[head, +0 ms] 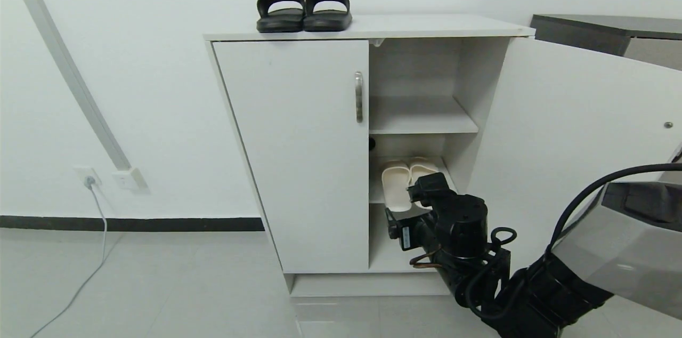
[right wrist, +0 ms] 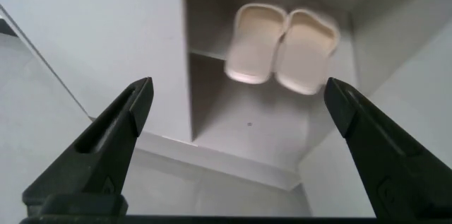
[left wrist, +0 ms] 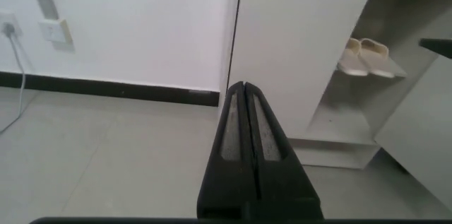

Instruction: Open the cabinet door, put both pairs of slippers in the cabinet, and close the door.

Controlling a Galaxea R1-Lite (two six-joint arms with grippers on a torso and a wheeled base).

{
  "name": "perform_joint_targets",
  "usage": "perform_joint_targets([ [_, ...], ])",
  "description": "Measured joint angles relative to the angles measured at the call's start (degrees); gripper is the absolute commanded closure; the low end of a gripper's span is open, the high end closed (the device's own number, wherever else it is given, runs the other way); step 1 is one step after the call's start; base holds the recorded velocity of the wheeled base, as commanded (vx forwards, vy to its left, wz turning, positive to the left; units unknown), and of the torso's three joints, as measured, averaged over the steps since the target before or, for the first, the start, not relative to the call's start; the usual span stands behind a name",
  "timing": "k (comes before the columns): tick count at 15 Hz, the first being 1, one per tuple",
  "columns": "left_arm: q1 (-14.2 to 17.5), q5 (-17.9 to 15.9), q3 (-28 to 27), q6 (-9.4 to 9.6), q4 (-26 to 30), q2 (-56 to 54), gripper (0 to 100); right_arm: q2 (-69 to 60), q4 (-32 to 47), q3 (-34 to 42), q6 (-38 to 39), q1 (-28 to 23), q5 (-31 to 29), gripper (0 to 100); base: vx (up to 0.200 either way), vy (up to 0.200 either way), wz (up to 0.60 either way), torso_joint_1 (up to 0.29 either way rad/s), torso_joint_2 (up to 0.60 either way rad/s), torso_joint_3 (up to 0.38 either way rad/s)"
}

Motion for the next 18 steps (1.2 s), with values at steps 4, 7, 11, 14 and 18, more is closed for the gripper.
perform_joint_targets([
  [4,0.0,0.0,0.0,-0.05,-0.1,0.0,100,0.3,-0.4,0.4,0.0,0.2,0.1,0,0.000,0.200,0.00,0.001,0.00,0.005],
  [7,0.0,0.0,0.0,-0.05,0.0,0.0,100,0.3,-0.8,0.8,0.0,0.2,1.0,0,0.000,0.200,0.00,-0.002,0.00,-0.002],
  [11,0.0,0.0,0.0,-0.13,0.0,0.0,100,0.4,-2.7,2.0,-0.1,0.1,3.9,0,0.000,0.100,0.00,0.001,0.00,0.000],
  [14,0.1,0.0,0.0,-0.13,-0.1,0.0,100,0.4,-2.9,2.9,-0.1,0.0,4.5,0,0.000,0.000,0.00,0.000,0.00,0.000],
  [18,0.0,0.0,0.0,-0.13,0.0,0.0,100,0.4,-3.0,3.2,-0.8,0.1,4.5,0,0.000,0.000,0.00,0.000,0.00,0.000],
])
